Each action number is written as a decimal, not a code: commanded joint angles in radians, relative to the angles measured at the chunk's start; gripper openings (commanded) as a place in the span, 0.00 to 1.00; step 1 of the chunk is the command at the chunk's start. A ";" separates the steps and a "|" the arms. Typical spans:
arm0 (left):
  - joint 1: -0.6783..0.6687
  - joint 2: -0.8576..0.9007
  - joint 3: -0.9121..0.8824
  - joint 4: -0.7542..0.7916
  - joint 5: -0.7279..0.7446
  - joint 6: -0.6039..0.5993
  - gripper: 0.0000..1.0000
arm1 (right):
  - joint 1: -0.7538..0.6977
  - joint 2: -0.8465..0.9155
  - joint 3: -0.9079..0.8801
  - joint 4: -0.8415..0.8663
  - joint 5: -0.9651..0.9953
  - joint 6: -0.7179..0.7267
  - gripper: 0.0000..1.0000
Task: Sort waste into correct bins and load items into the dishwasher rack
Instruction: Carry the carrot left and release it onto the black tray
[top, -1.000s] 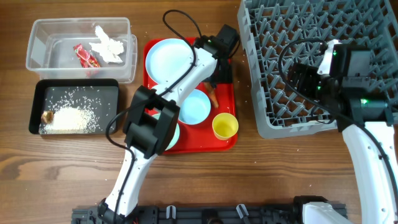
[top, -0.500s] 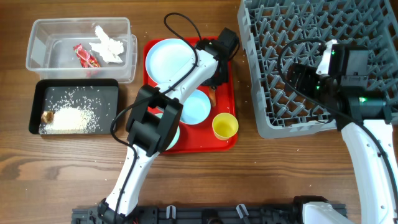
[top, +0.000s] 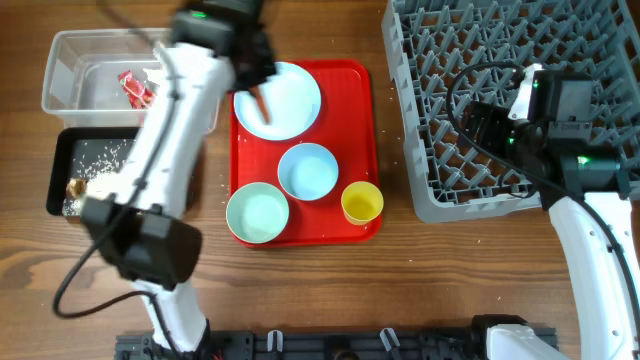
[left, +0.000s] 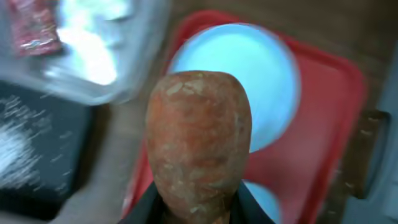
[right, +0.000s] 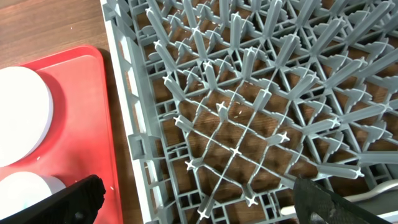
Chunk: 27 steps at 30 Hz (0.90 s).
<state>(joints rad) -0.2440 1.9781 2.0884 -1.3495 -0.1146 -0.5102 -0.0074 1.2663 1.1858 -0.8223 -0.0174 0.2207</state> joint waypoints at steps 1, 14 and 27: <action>0.164 0.003 -0.004 -0.096 -0.033 0.007 0.08 | -0.001 0.010 -0.003 0.006 0.022 0.015 1.00; 0.586 0.003 -0.250 -0.046 -0.032 -0.076 0.06 | -0.001 0.013 -0.003 -0.009 0.021 0.015 1.00; 0.671 0.003 -0.660 0.398 -0.026 -0.153 0.24 | -0.001 0.015 -0.003 -0.030 0.018 0.016 1.00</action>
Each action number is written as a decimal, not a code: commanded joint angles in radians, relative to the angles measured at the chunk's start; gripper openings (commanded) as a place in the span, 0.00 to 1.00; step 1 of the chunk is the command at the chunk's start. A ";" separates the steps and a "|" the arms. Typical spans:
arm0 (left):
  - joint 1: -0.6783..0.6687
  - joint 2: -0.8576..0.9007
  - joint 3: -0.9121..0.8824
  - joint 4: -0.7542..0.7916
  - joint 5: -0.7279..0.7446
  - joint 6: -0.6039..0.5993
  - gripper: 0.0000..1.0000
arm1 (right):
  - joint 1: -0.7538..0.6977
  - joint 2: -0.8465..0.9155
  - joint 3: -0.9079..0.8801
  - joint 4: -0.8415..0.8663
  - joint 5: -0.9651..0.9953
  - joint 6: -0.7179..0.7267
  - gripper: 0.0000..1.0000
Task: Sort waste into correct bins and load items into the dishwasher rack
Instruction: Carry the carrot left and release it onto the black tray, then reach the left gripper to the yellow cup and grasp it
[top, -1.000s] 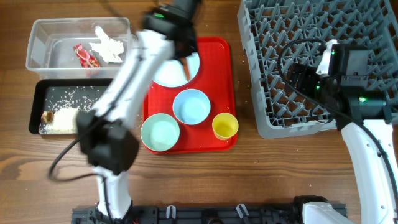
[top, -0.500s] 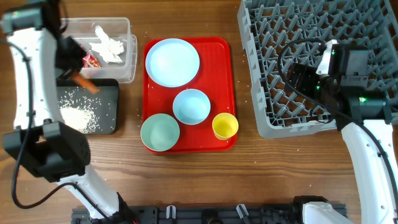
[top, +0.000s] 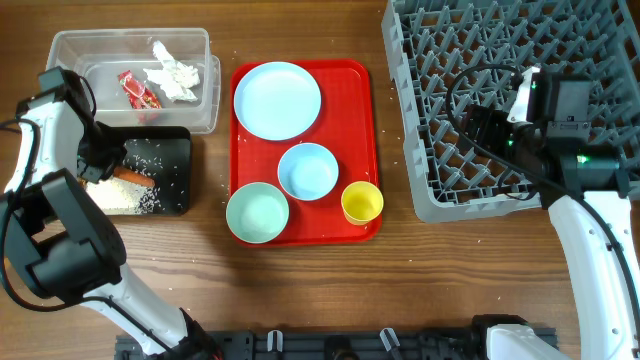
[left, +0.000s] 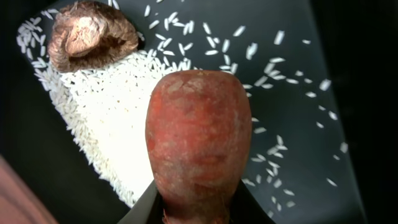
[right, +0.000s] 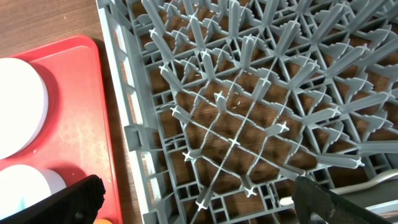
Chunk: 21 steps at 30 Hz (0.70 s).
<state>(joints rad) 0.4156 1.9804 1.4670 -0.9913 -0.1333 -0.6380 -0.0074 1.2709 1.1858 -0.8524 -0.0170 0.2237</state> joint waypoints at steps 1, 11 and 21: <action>0.011 0.001 -0.043 0.046 -0.007 -0.025 0.44 | -0.001 0.010 -0.003 0.000 0.018 0.013 1.00; 0.011 -0.029 -0.040 0.045 0.013 -0.022 0.60 | -0.001 0.010 -0.003 0.002 0.018 -0.006 1.00; -0.048 -0.356 -0.040 0.016 0.043 0.000 0.61 | -0.001 0.010 -0.003 0.016 -0.037 -0.014 1.00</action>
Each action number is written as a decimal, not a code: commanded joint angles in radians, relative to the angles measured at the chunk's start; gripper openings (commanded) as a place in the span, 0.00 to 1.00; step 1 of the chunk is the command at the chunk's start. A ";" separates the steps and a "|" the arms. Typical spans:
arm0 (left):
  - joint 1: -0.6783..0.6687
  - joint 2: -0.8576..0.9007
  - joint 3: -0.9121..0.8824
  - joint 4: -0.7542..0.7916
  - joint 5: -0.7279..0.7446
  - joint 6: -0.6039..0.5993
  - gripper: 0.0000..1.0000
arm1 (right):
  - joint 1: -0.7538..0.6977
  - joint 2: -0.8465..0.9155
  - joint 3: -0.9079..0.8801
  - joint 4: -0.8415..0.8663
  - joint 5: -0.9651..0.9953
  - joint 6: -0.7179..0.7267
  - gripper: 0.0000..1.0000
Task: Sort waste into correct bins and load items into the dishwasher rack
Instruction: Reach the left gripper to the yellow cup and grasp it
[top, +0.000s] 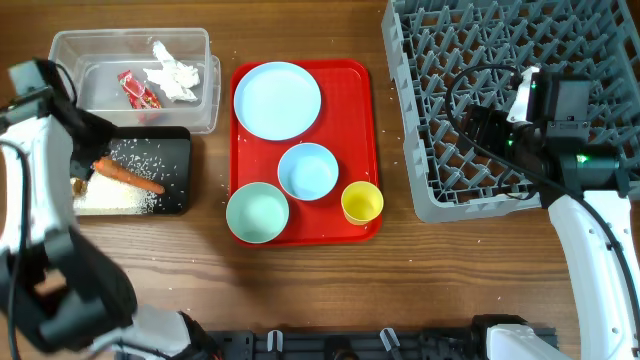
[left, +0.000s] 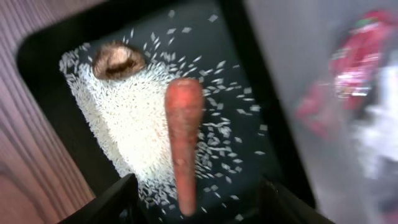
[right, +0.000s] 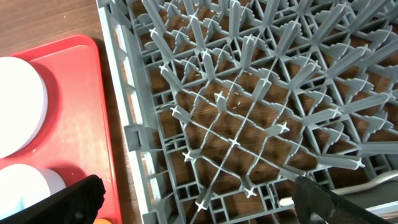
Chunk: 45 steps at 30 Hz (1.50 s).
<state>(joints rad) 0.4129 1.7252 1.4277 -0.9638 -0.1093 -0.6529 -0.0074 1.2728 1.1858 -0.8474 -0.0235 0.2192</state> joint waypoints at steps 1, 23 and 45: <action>-0.073 -0.132 -0.001 -0.014 0.027 0.020 0.61 | -0.001 0.008 -0.003 0.015 -0.037 -0.009 1.00; -0.781 -0.206 -0.001 0.084 0.031 0.179 0.83 | -0.001 0.008 -0.003 0.021 -0.037 0.019 1.00; -0.857 0.005 -0.001 0.070 0.365 0.496 0.81 | 0.015 0.008 -0.003 0.013 -0.310 -0.062 0.99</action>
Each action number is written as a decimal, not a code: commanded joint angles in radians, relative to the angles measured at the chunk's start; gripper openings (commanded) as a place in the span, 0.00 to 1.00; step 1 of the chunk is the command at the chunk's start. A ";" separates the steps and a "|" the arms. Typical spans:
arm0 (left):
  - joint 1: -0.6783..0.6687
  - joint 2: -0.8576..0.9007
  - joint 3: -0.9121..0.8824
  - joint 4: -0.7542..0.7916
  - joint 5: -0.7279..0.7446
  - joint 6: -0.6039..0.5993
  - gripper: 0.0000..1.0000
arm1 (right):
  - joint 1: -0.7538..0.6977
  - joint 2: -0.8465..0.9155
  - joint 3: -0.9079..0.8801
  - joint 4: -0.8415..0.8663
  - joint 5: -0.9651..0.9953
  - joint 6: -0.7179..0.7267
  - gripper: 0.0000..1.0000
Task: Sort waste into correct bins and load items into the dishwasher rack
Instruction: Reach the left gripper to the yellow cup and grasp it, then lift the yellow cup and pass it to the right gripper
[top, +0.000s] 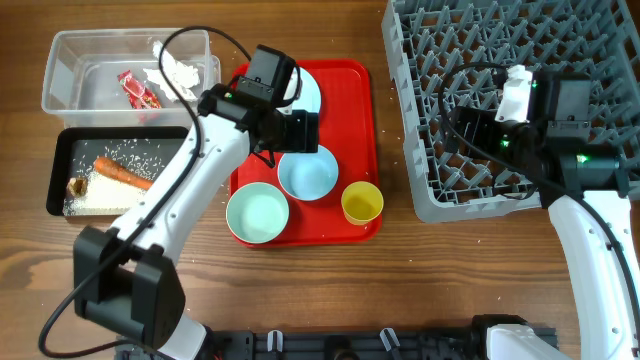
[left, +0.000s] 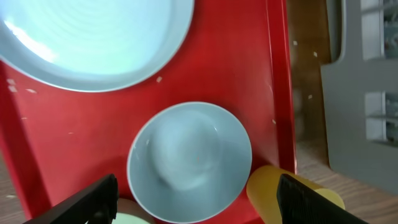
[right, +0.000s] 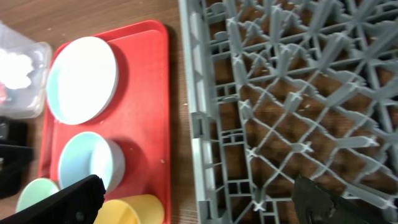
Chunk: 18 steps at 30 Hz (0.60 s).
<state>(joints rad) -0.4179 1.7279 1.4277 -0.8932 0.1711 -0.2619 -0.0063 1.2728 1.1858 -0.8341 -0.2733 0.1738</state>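
Observation:
My left gripper (top: 292, 130) hangs open over the red tray (top: 355, 110), its fingers wide either side of the blue bowl (left: 189, 162) below, holding nothing. The pale plate (left: 93, 37) lies just behind it, and the yellow cup (left: 280, 193) and green bowl (top: 257, 213) sit at the tray's front. A carrot (top: 122, 172) lies on rice in the black tray (top: 60, 150). My right gripper (right: 199, 208) is open and empty over the left part of the grey dishwasher rack (top: 500, 60).
A clear bin (top: 90, 50) at the back left holds a red wrapper (top: 135, 88) and crumpled paper (top: 178, 70). A brown lump (top: 75, 186) lies in the black tray. The left arm crosses above the bins.
My left gripper, open above the black tray then, is now over the red tray above the blue bowl. The right gripper has shifted left, nearer the rack's left edge.
My left gripper held the carrot above the plate on the red tray, then over the rice in the black tray. Then the carrot lay in that tray with the gripper open above it. Now the empty gripper is over the blue bowl.

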 joint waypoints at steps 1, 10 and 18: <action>-0.039 0.002 -0.001 -0.001 0.109 0.139 0.81 | 0.019 0.008 -0.003 -0.001 -0.060 -0.016 0.99; -0.193 0.073 -0.001 -0.008 0.134 0.203 0.78 | 0.022 0.008 -0.003 -0.001 -0.059 -0.014 0.99; -0.261 0.172 -0.001 -0.021 0.106 0.203 0.70 | 0.022 0.018 -0.003 -0.006 -0.031 -0.017 0.99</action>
<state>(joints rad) -0.6605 1.8748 1.4277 -0.9123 0.2863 -0.0799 0.0124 1.2736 1.1858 -0.8349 -0.3138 0.1711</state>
